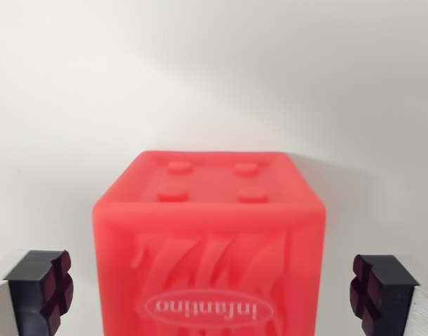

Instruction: Destack cube

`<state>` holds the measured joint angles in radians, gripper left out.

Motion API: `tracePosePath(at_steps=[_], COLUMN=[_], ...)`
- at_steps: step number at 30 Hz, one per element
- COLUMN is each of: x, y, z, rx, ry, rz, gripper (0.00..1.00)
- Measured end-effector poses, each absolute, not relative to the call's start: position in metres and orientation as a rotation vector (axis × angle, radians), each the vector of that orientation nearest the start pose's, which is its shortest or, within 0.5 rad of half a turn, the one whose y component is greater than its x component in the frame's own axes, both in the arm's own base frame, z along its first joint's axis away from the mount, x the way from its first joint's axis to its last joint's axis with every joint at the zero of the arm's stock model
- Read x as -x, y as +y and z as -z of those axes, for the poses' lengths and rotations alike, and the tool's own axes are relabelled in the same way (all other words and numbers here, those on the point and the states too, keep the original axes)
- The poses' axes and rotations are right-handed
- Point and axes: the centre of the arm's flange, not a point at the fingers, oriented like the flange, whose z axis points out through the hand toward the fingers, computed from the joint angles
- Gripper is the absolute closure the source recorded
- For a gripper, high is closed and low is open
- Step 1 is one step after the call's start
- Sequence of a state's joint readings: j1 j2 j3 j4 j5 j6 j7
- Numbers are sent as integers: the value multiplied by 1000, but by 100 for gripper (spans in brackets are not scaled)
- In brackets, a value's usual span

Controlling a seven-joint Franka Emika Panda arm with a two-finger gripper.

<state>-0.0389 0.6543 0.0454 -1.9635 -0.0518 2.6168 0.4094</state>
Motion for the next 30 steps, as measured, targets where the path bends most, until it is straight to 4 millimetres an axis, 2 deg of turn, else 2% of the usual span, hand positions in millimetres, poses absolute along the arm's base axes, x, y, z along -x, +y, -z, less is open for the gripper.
tracePosePath(at_steps=[9, 22, 30], x=[-609, -610, -610], y=[5, 5, 5], z=[-160, -207, -243], rx=[3089, 3090, 3090], ry=[574, 575, 575], rz=[0, 3, 5], gripper=[0, 0, 0])
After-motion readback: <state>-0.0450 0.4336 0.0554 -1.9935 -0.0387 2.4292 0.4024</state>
